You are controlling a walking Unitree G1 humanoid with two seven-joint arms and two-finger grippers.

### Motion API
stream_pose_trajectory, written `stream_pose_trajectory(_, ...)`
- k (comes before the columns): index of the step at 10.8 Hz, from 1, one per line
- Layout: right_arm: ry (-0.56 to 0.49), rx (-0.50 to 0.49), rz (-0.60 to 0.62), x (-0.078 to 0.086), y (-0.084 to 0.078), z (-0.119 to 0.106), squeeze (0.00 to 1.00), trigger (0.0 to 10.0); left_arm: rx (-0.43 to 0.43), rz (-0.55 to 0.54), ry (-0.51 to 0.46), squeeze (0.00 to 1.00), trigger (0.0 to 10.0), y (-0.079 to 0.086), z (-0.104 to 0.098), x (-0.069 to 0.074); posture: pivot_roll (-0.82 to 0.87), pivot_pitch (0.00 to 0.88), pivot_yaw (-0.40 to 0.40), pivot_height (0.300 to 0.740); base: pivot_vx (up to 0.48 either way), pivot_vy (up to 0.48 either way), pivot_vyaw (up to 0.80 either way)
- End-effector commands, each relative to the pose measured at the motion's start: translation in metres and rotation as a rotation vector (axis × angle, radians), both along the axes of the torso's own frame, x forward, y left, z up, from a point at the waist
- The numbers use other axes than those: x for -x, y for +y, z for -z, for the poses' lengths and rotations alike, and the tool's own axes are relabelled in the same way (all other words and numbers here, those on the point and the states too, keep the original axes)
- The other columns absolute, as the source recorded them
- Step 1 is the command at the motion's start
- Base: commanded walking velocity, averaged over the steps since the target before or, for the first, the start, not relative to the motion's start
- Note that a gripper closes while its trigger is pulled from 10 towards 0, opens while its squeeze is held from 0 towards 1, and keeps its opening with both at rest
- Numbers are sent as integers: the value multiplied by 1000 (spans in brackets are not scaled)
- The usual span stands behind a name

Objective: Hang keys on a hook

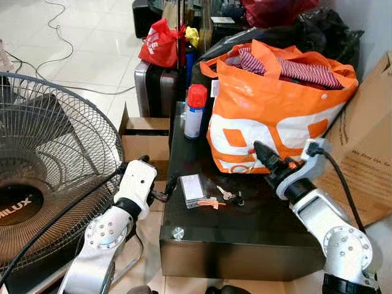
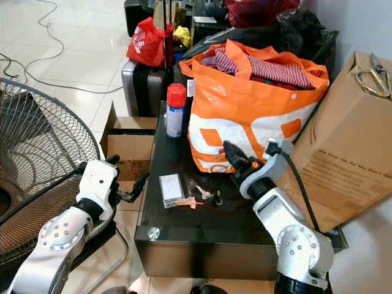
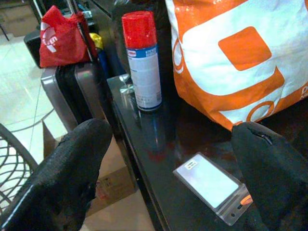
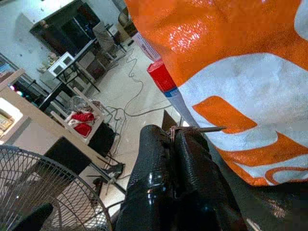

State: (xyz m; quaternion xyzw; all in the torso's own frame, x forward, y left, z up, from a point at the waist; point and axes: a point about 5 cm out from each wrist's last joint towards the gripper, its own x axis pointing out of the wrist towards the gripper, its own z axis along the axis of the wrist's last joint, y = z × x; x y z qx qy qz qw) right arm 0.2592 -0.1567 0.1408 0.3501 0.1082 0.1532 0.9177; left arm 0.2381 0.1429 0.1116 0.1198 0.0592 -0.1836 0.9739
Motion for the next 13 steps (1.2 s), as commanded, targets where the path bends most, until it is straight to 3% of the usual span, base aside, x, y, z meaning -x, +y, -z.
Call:
stream_pose_trajectory(1, -4, -19, 14, 0, -4, -6, 0, 0, 0, 6, -18, 0, 10000, -3, -5, 0, 44, 0, -95, 740, 0, 0, 0)
stream_pose_trajectory(3, -8, -27, 3, 2, -2, -11, 0, 0, 0, 9, -14, 0, 10000, -3, -5, 0, 40, 0, -91, 740, 0, 0, 0)
stream_pose_trajectory(4, -18, 97, -28, 2, -2, -11, 0, 0, 1, 11, -15, 0, 10000, -3, -6, -1, 40, 0, -90, 740, 0, 0, 0)
stream_pose_trajectory(5, -45, 602, -154, 3, 0, 2, 0, 0, -8, 17, -15, 0, 10000, -4, -6, -1, 35, 0, -82, 740, 0, 0, 0)
stream_pose_trajectory(6, -57, 813, -239, 5, 1, 12, 0, 0, -11, 22, -15, 0, 10000, -4, -5, -2, 31, 0, -79, 740, 0, 0, 0)
stream_pose_trajectory(7, 30, 861, -268, 2, -2, 30, 0, 0, -12, 33, -17, 0, 10000, -6, -5, -3, 35, 0, -82, 740, 0, 0, 0)
stream_pose_trajectory(8, 15, 973, -368, 6, -1, 41, 0, 0, -14, 36, -19, 0, 10000, -6, -6, -3, 40, 0, -85, 740, 0, 0, 0)
stream_pose_trajectory(10, 45, 971, -423, 9, -1, 52, 0, 0, -19, 37, -16, 0, 10000, -6, -5, -1, 46, 0, -95, 740, 0, 0, 0)
stream_pose_trajectory(11, 111, 1004, -373, 6, -7, 60, 0, 0, -21, 37, -12, 0, 10000, -6, -4, 0, 44, 0, -97, 740, 0, 0, 0)
stream_pose_trajectory(12, 81, 1245, -443, 8, -19, 72, 0, 0, -25, 39, -8, 0, 10000, -7, -3, 0, 45, 0, -97, 740, 0, 0, 0)
stream_pose_trajectory(13, 87, 921, -463, 13, 2, 64, 0, 0, -26, 47, -5, 0, 10000, -8, -3, 0, 39, 0, -96, 740, 0, 0, 0)
